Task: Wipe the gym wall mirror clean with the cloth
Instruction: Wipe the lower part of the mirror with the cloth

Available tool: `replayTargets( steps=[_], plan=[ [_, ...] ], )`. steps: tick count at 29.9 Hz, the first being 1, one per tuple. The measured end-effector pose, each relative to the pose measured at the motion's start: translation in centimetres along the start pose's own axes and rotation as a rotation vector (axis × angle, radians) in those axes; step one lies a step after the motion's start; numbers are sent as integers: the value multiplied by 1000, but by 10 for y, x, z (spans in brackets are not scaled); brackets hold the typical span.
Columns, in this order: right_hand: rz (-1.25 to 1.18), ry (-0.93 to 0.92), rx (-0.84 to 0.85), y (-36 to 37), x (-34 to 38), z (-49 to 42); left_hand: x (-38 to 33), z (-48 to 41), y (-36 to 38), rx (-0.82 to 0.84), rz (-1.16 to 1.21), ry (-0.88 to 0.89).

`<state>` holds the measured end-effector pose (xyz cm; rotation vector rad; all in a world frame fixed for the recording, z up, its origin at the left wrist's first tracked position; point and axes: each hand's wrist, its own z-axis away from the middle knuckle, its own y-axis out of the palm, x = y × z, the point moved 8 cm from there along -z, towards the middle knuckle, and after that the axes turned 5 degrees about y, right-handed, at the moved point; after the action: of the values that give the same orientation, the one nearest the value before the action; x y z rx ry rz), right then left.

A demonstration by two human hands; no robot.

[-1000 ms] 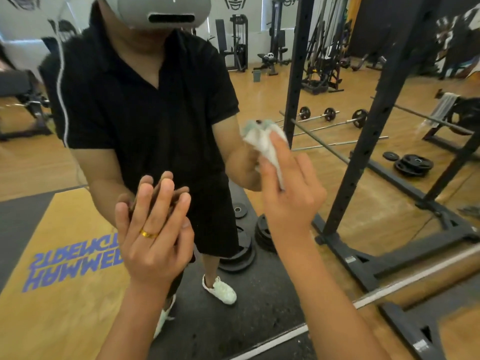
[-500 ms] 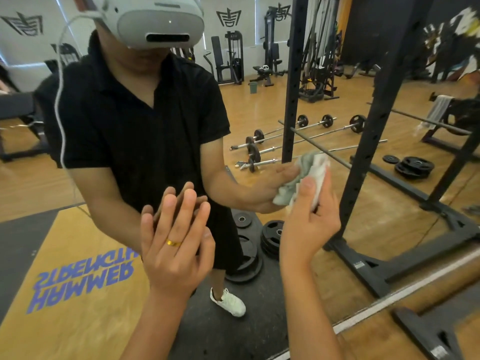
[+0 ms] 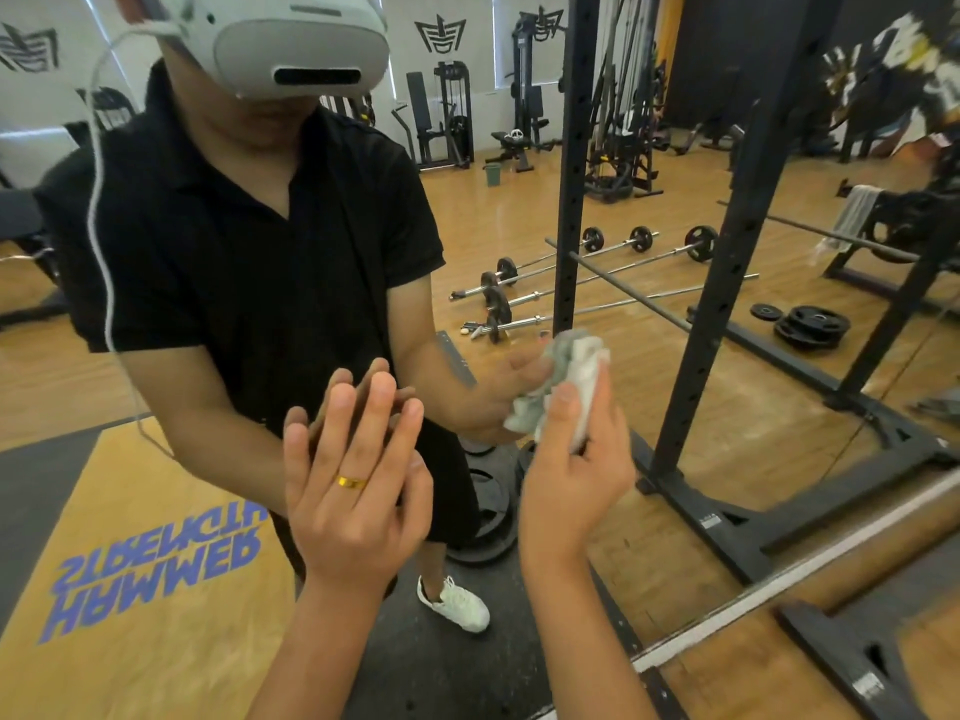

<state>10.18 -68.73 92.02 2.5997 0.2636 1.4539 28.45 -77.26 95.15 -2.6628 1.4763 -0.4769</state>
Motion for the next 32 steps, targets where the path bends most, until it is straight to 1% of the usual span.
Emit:
replayTargets(
  steps=[2,3,4,5,7,9,11,12,15,19,20,23,25,28,32],
  plan=[
    [90,-152,90,9,11,8,0,1,0,-1,2,-3],
    [153,-223,97,7,5,8,0,1,0,-1,6,-7],
    [205,-255,73,0,-8,4,1,1,0,0,12,-9],
    [235,-224,23,-10,-25,-1,1,1,0,2,13,-11],
    [239,-71,-74,-30,-53,-9,0,2,1,1,8,-14],
    [180,68,-129,-37,-59,-9,1,1,1,-6,14,-15],
    [78,157,-137,-27,-48,0,2,0,1,-2,21,-15],
    [42,148,-118,-18,-36,6,3,1,1,5,25,-15],
    [37,27,-13,3,-8,26,1,2,0,16,18,-4],
    [139,-154,86,0,-10,23,2,-1,0,17,17,-7],
    [163,-172,94,-2,-14,21,2,-2,0,23,27,-17],
    [161,-155,101,-8,-20,20,2,-3,-12,39,88,-52],
    [136,-137,110,-10,-23,20,10,1,-27,27,88,-77],
    [82,-80,88,-11,-26,20,36,12,-57,7,20,-112],
    [49,-2,51,-10,-26,25,84,37,-92,30,-97,-162]
  ],
)
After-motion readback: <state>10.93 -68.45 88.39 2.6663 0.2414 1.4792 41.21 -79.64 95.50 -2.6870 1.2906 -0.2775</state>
